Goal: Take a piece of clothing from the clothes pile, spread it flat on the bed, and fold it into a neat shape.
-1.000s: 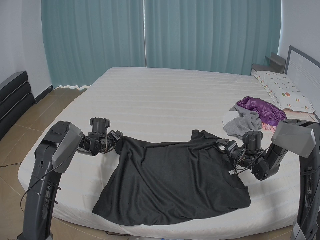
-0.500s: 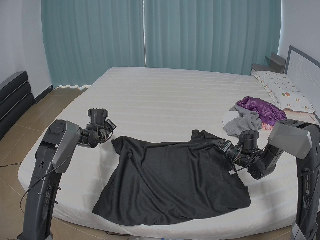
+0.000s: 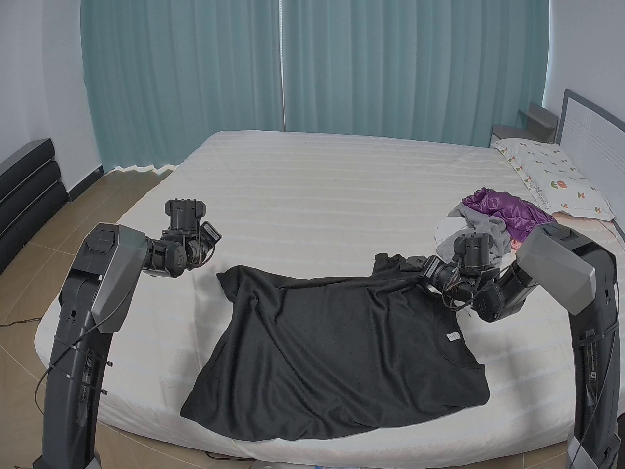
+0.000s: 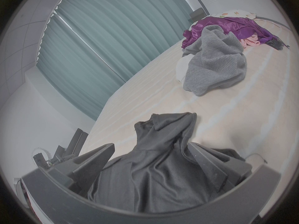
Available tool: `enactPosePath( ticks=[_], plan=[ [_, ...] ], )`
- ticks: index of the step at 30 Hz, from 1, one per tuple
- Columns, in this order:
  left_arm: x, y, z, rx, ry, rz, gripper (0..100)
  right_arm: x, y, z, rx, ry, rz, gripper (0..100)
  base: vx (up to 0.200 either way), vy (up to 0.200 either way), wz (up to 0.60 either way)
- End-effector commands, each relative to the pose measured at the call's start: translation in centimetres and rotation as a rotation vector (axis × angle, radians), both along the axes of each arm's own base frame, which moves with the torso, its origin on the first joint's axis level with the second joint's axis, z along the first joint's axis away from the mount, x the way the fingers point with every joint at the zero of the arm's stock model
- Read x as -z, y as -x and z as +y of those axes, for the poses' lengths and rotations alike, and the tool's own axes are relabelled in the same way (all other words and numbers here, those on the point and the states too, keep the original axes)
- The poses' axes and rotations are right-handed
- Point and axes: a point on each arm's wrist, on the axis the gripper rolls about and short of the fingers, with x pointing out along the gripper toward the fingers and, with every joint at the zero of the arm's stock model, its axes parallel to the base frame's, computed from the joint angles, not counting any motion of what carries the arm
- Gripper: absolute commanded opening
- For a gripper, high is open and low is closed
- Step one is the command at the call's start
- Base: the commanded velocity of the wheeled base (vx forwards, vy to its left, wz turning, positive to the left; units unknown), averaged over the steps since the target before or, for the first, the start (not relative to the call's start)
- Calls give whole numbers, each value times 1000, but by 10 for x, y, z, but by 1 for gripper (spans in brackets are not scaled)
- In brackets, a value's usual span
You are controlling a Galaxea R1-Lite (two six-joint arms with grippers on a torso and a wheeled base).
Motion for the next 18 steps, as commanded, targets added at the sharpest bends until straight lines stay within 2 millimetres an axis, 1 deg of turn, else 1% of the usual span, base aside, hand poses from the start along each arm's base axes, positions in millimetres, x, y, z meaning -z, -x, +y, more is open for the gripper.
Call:
enactPosePath(
  ticks=[1,2,4,7,8,10,14,15,18],
  plan=[
    [14,3,-12,22,0,49,100,2,-17,0,8,2,-7,100,0,0,0],
    [15,3,-12,22,0,50,100,2,-17,0,8,2,-7,100,0,0,0],
    [26,7,-20,41,-3,83,100,9,-21,-2,12,5,7,100,0,0,0],
    [34,10,-26,57,-6,107,100,12,-23,-2,12,5,10,100,0,0,0],
    [34,10,-26,57,-6,107,100,12,-23,-2,12,5,10,100,0,0,0],
    [45,11,-27,58,-9,129,100,16,-24,-4,16,5,13,100,0,0,0],
    [56,12,-26,58,-15,151,100,20,-28,-4,19,4,12,100,0,0,0],
    [58,12,-26,58,-17,153,0,21,-28,-5,21,3,11,100,0,0,0],
    [61,12,-25,58,-17,161,0,21,-32,-5,22,1,-2,100,0,0,0]
  ],
)
